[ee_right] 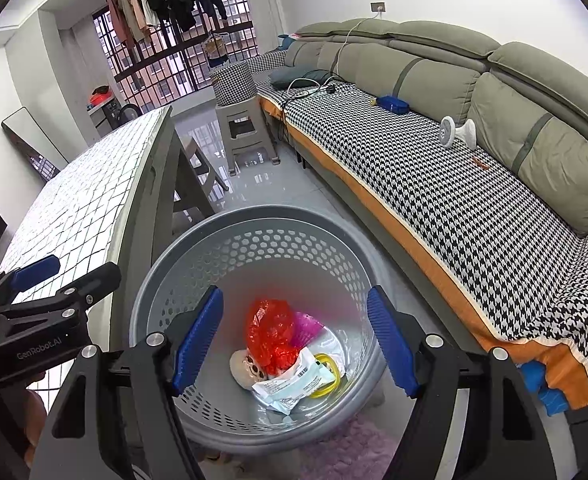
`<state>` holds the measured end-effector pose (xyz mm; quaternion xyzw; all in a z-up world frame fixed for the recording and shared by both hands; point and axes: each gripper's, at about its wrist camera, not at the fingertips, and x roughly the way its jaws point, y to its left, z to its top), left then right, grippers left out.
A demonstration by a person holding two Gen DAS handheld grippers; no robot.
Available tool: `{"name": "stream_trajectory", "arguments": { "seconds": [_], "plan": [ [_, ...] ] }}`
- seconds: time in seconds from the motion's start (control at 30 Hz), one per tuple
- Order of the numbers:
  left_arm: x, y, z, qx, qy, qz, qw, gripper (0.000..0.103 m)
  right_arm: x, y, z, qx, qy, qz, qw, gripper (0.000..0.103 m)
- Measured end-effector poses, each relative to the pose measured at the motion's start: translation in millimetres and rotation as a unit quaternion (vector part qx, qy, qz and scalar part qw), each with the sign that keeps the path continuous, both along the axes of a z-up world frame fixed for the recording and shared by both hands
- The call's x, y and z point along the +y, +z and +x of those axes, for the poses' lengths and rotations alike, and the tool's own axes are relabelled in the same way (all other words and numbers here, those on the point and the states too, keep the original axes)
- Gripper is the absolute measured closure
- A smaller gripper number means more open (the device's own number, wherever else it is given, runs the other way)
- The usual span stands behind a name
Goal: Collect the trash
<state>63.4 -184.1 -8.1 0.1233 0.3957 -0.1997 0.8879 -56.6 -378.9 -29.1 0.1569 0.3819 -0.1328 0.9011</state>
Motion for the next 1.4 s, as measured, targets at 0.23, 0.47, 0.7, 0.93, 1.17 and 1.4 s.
{"name": "stream_trajectory", "arguments": {
  "seconds": [0.23,0.47,0.7,0.93,1.17,1.4],
  "plan": [
    [-1.7,1.5,-1.1,-0.003,0.002,0.005,1.0,0.007,-0.8,-1.6,-0.7,0.002,-0.001,0.003,1.0,0.031],
    [-1.8,2.3,-1.5,-0.007,0.001,0.004,1.0,0.007,-1.8,-2.1,-1.4,-0.001,-0.002,0.004,1.0,0.031],
    [-4.9,3.3,-4.6,-0.013,-0.006,0.009,0.9999,0.007,-1.4,-2.4,-1.3,-0.001,0.0,0.004,1.0,0.031],
    [-4.1,2.9,-4.4,-0.011,-0.007,0.009,0.9999,0.007,1.0,-2.1,-1.7,-0.003,0.001,0.005,1.0,0.031],
    [-3.4,2.5,-4.0,-0.009,-0.008,0.009,0.9999,0.007,0.4,-2.1,-1.6,-0.002,0.002,0.005,1.0,0.031],
    [-0.9,2.8,-3.1,-0.008,-0.002,0.006,1.0,0.007,1.2,-0.5,-2.2,-0.004,0.002,0.005,1.0,0.032]
  ]
}}
